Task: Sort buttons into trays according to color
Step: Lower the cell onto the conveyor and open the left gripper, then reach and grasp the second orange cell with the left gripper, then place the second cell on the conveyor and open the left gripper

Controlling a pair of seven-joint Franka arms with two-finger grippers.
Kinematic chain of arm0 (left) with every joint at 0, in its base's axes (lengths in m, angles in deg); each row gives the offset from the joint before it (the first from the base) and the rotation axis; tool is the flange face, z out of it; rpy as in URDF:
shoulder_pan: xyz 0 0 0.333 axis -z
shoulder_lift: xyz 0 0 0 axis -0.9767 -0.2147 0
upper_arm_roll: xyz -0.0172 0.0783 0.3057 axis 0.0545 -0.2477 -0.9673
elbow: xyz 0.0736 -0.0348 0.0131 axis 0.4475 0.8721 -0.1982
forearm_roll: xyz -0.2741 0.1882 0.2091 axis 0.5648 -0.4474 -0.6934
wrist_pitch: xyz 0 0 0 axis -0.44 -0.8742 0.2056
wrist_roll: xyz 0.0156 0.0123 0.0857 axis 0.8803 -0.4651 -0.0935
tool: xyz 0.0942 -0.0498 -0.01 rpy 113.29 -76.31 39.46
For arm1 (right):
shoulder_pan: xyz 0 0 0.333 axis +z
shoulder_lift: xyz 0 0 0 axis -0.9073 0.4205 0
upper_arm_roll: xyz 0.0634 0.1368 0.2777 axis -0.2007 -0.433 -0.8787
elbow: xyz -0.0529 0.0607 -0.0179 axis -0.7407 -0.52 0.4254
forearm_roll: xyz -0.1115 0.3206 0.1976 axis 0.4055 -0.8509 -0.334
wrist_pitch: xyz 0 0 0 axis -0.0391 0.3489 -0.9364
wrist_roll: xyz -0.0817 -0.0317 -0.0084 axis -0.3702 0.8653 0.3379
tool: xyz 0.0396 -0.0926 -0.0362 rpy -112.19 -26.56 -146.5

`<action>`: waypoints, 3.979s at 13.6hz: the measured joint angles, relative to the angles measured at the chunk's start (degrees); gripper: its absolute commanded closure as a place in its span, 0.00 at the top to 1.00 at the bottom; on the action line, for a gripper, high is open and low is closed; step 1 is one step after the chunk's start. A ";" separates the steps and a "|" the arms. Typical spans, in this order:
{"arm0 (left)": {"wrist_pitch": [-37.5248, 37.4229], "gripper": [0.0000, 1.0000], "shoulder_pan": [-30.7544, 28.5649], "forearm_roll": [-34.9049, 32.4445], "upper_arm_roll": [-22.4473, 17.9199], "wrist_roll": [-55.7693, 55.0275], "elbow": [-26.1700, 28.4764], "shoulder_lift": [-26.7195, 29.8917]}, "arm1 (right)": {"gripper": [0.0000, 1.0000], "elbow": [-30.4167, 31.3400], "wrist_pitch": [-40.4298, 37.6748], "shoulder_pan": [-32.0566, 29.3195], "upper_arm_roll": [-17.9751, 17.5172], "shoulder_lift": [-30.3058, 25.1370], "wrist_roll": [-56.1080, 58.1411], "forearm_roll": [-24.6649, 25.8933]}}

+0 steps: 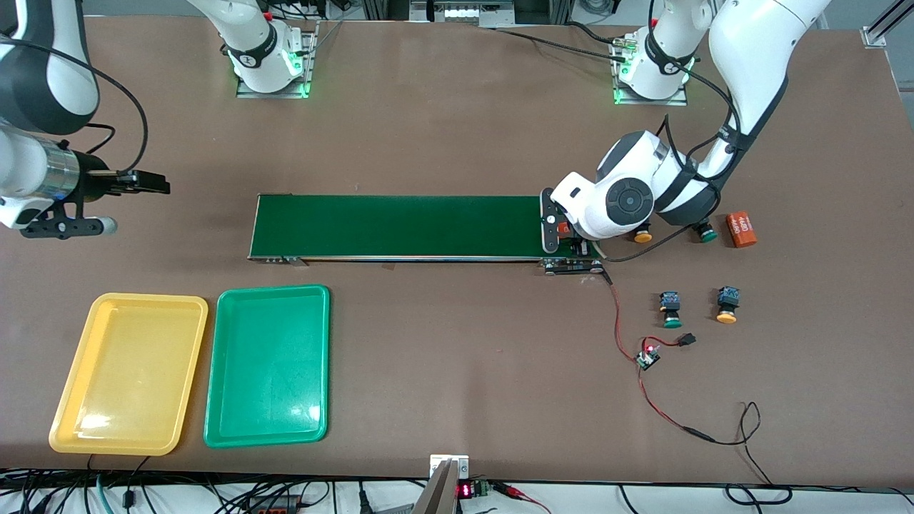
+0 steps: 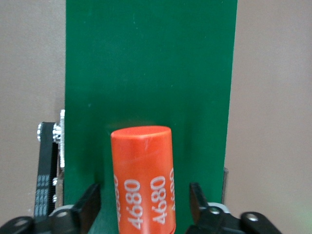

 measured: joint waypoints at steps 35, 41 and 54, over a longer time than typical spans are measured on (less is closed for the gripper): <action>16.76 0.90 -4.82 8.04 -42.03 -39.62 18.04 8.61 | 1.00 23.20 36.06 24.50 -0.76 -3.78 -33.35 -0.08; 17.81 0.18 -4.62 8.04 -42.03 -39.72 17.50 6.22 | 1.00 23.20 36.06 24.50 -0.64 -3.78 -33.35 -0.08; -10.95 0.11 -3.05 8.10 -15.63 -29.05 4.26 12.48 | 1.00 20.36 33.91 24.35 0.15 -3.65 -33.53 -0.02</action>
